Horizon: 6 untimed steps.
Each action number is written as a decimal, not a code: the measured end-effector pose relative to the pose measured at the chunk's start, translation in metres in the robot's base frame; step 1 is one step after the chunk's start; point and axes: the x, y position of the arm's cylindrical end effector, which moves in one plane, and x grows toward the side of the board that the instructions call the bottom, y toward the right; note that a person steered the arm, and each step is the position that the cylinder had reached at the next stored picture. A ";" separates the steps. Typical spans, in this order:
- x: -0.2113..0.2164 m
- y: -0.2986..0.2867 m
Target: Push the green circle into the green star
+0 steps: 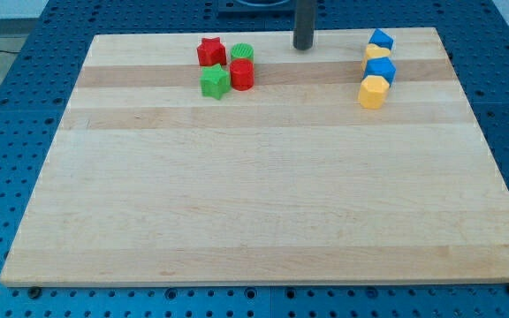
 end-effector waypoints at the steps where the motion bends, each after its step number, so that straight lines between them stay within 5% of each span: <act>1: -0.022 -0.002; 5: 0.009 -0.009; 6: 0.025 -0.075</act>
